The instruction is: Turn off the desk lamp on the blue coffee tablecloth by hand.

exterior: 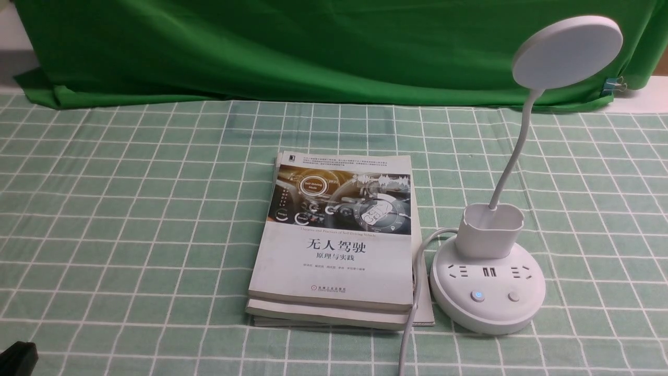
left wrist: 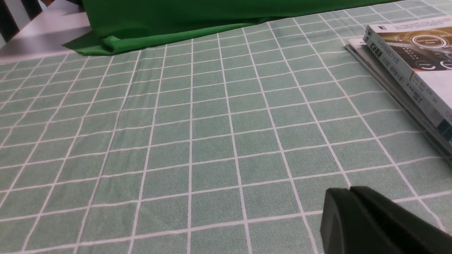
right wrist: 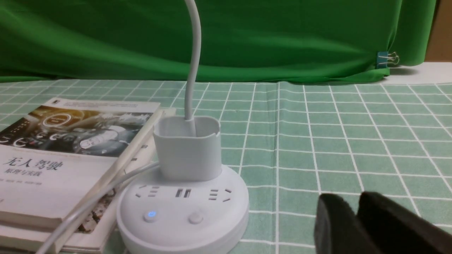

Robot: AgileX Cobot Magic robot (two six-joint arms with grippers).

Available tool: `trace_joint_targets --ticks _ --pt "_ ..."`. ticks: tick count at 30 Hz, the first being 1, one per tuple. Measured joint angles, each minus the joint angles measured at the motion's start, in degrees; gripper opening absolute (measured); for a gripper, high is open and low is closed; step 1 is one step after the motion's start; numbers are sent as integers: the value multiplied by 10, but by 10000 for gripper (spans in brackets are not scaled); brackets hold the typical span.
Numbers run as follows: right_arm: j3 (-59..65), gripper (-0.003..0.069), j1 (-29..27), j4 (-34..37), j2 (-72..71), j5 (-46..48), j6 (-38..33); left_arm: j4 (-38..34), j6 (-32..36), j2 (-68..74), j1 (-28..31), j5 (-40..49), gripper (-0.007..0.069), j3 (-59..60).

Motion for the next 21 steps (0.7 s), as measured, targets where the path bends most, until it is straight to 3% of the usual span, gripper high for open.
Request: trace_joint_targets --ticks 21 --pt "0 183 0 0 0 0 0 0 0 0 0 0 0 0"
